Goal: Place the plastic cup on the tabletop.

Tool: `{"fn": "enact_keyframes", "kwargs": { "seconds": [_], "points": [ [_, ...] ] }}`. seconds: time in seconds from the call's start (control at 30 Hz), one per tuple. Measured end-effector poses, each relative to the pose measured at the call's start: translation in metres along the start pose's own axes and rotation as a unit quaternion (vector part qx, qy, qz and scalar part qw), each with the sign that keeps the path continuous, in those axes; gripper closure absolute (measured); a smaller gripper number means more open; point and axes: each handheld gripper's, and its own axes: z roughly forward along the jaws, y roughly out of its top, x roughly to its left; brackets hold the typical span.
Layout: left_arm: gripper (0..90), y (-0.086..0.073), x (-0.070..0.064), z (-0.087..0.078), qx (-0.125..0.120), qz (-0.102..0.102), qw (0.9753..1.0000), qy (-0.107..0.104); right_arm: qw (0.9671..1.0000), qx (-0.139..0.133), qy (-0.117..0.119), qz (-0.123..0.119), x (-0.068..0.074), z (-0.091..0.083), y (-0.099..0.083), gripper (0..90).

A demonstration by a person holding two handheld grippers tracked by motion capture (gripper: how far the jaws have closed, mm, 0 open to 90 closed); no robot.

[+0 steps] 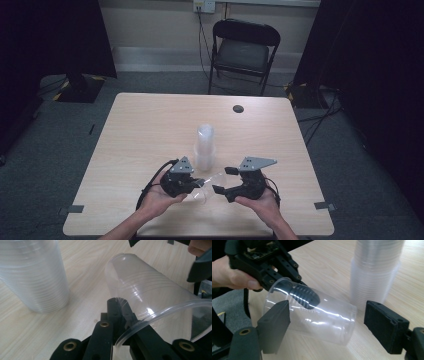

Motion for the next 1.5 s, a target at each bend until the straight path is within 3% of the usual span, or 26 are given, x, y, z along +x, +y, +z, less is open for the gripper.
{"fn": "enact_keyframes", "kwargs": {
  "seconds": [0.13,0.3,0.37,0.43,0.63,0.7,0.87,0.9,0.93,1.07,1.13,1.17,1.27,1.5],
  "points": [
    [90.0,0.000,-0.001,0.002,0.004,0.002,1.0000,-0.002,0.9998,0.006,0.009,-0.017,0.004,0.002,0.000,19.1],
    [90.0,0.000,-0.002,0.005,0.022,0.007,0.9995,-0.021,0.9986,0.018,0.014,-0.047,0.008,0.006,-0.002,17.4],
    [90.0,0.000,-0.002,0.006,0.026,0.004,0.9993,-0.026,0.9969,0.034,0.011,-0.071,0.011,0.009,-0.003,17.4],
    [90.0,0.000,0.000,0.005,0.025,-0.001,0.9993,-0.028,0.9963,0.037,0.013,-0.076,0.012,0.010,-0.003,17.0],
    [90.0,-0.003,0.009,0.003,0.017,-0.052,0.9975,-0.045,0.9930,0.061,0.003,-0.101,0.017,0.016,-0.005,13.9],
    [90.0,-0.003,0.010,0.002,0.020,-0.055,0.9971,-0.048,0.9922,0.065,0.000,-0.107,0.019,0.017,-0.006,13.6],
    [90.0,-0.004,0.015,0.002,0.015,-0.084,0.9946,-0.060,0.9880,0.074,-0.013,-0.135,0.024,0.022,-0.007,10.9],
    [90.0,-0.005,0.016,0.003,0.016,-0.096,0.9931,-0.065,0.9850,0.081,-0.021,-0.151,0.026,0.024,-0.007,10.1],
    [90.0,-0.005,0.016,0.003,0.016,-0.096,0.9931,-0.065,0.9850,0.081,-0.021,-0.151,0.026,0.024,-0.007,10.1],
    [89.9,-0.007,0.022,0.008,0.027,-0.122,0.9882,-0.089,0.9771,0.103,-0.041,-0.181,0.031,0.032,-0.010,8.9],
    [89.6,-0.007,0.021,0.008,0.026,-0.123,0.9878,-0.092,0.9766,0.106,-0.038,-0.183,0.032,0.034,-0.010,9.1],
    [89.6,-0.005,0.019,0.008,0.022,-0.128,0.9864,-0.101,0.9739,0.114,-0.035,-0.193,0.035,0.039,-0.010,9.7],
    [89.6,-0.003,0.015,0.009,0.023,-0.124,0.9874,-0.095,0.9722,0.113,-0.035,-0.202,0.039,0.044,-0.009,10.7],
    [89.1,-0.003,0.017,0.011,0.032,-0.144,0.9837,-0.103,0.9697,0.112,-0.040,-0.213,0.044,0.049,-0.009,13.9]
  ]
}}
